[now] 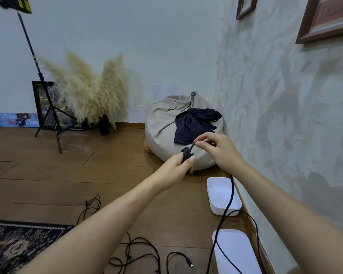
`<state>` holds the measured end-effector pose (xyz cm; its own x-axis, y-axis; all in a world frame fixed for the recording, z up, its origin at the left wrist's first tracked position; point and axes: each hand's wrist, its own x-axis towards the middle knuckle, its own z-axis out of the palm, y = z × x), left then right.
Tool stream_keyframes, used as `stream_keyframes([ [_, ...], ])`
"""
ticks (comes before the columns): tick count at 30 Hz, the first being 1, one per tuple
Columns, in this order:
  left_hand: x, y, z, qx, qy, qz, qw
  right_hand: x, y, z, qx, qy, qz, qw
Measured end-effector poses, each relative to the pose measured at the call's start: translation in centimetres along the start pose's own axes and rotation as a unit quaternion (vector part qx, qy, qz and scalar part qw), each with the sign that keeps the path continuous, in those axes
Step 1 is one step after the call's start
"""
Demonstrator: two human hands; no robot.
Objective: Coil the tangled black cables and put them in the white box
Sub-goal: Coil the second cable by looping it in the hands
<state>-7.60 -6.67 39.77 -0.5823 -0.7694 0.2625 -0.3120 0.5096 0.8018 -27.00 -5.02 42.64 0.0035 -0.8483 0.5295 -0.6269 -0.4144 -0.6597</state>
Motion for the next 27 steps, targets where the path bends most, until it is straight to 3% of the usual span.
stream_keyframes([
  [6, -0.2, 0.6, 0.0, -0.056, -0.018, 0.000, 0.998, 0.4, 0.3, 0.6, 0.065, 0.005, 0.022, 0.998],
  [16, -0.7, 0.7, -0.4, -0.099, -0.014, -0.025, 0.995, 0.3, 0.2, 1.5, 0.064, -0.020, 0.030, 0.997],
  [22, -0.4, 2.4, -1.1, -0.182, -0.023, 0.003, 0.983, 0.4, -0.3, 1.7, 0.158, -0.015, 0.061, 0.985],
  [27, 0.0, 3.0, -1.3, -0.213, -0.033, 0.020, 0.976, 0.5, -0.5, 1.9, 0.168, -0.024, 0.096, 0.981],
])
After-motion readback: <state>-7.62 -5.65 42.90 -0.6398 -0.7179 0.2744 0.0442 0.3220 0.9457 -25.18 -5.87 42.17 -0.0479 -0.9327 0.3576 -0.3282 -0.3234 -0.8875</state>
